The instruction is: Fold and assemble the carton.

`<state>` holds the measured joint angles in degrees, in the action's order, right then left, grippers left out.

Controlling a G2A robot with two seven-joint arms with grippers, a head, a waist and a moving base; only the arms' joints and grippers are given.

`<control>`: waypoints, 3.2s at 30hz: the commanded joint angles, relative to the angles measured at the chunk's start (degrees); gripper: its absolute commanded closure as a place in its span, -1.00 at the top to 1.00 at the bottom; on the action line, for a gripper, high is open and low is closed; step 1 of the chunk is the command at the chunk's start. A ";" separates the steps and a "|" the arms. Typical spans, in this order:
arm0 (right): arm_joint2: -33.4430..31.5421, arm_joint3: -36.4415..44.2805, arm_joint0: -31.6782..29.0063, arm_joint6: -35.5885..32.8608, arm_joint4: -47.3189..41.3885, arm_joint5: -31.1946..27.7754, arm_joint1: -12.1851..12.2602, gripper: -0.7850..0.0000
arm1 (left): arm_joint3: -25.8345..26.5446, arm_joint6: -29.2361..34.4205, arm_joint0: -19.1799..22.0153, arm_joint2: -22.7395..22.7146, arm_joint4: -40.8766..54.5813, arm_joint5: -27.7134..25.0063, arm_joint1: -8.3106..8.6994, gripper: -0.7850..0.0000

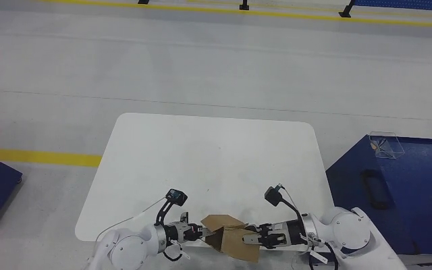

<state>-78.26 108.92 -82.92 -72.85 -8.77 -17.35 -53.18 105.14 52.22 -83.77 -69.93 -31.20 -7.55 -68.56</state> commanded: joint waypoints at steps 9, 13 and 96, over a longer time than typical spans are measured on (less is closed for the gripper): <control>0.18 1.01 -0.39 1.46 0.35 -2.62 0.30 -1.00 | -1.51 0.74 1.45 2.39 0.59 1.42 0.11 1.00; -0.03 1.36 -0.72 1.56 0.54 -3.10 0.49 -1.00 | -1.98 1.48 1.92 2.81 2.31 0.87 0.21 1.00; -13.46 -1.17 -10.02 35.17 21.84 -6.50 1.14 1.00 | -14.57 -5.78 10.77 8.77 67.21 28.30 -2.05 -1.00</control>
<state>-92.16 108.17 -93.20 -37.82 12.64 -24.31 -52.00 90.89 46.46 -73.37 -61.51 35.91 19.99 -70.57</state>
